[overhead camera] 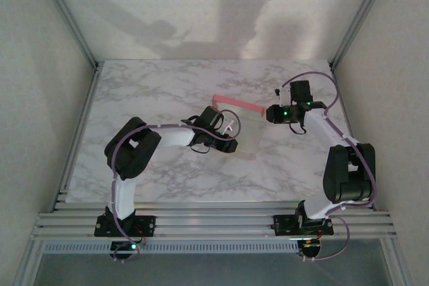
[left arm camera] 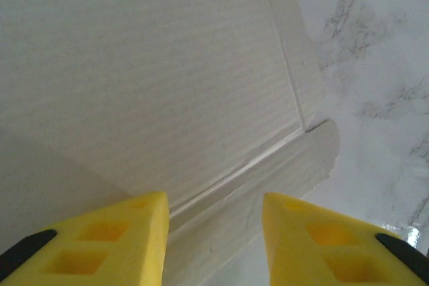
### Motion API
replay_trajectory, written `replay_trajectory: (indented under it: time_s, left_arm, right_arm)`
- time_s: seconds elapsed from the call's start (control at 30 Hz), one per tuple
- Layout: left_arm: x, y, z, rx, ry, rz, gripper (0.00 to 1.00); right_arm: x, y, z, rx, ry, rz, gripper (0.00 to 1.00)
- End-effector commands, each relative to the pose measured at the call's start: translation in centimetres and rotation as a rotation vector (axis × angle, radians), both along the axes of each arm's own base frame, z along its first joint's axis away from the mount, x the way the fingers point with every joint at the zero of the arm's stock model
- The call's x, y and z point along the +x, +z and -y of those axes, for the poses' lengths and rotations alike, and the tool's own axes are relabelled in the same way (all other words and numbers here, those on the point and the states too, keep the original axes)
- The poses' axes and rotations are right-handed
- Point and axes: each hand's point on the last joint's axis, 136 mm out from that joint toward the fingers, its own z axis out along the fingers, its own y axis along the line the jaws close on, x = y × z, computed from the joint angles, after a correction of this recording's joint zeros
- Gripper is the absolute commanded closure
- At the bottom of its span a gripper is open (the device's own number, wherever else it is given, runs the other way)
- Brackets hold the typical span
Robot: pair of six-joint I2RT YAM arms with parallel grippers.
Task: Fold the paper box
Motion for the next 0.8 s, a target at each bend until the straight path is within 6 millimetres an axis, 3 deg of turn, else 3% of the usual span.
replay_trajectory:
  time_s: [0.0, 0.37, 0.77]
  left_arm:
    - [-0.2, -1.2, 0.1, 0.023, 0.017, -0.004, 0.59]
    - [-0.5, -2.4, 0.5, 0.058, 0.043, -0.013, 0.61]
    - [-0.1, -2.2, 1.3, 0.021, 0.088, -0.039, 0.62]
  right_arm:
    - [0.4, 0.8, -0.7, -0.003, 0.004, 0.009, 0.80]
    - [0.9, 1.7, -1.9, 0.103, -0.055, -0.035, 0.91]
    - [0.7, 0.9, -3.4, 0.111, -0.092, -0.122, 0.93]
